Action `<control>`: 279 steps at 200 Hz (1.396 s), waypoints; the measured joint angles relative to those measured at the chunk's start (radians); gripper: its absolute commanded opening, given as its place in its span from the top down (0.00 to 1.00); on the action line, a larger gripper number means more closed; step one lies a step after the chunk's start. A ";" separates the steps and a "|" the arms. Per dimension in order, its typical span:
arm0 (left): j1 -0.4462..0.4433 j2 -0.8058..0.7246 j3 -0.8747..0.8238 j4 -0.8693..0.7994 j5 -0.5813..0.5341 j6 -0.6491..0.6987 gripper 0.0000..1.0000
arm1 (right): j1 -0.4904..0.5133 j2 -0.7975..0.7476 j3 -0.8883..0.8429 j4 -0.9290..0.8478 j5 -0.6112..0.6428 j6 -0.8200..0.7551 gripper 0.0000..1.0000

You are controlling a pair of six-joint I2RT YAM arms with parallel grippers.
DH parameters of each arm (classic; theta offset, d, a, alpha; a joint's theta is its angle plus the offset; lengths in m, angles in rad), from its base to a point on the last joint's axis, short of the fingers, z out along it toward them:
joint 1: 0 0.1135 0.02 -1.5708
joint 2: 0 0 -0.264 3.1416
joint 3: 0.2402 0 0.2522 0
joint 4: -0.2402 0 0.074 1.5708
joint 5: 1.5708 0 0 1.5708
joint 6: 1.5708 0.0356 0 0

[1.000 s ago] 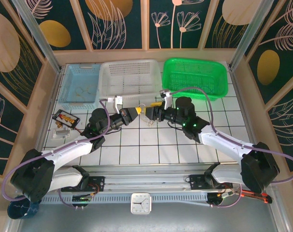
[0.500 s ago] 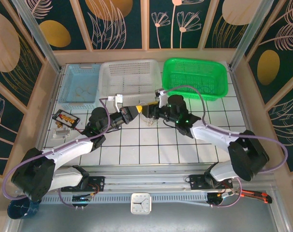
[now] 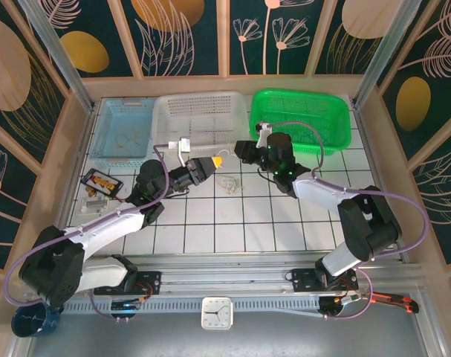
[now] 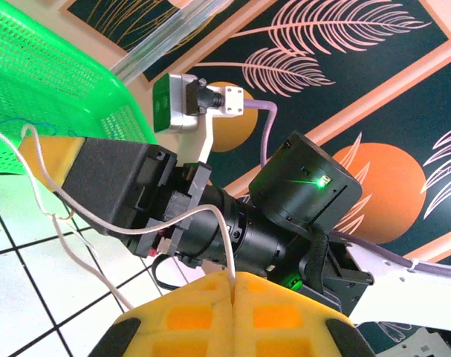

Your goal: Untangle the cables

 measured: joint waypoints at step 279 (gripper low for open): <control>0.035 0.282 0.455 -0.174 -0.272 0.238 1.00 | -0.349 0.437 0.565 -0.319 0.138 0.041 0.44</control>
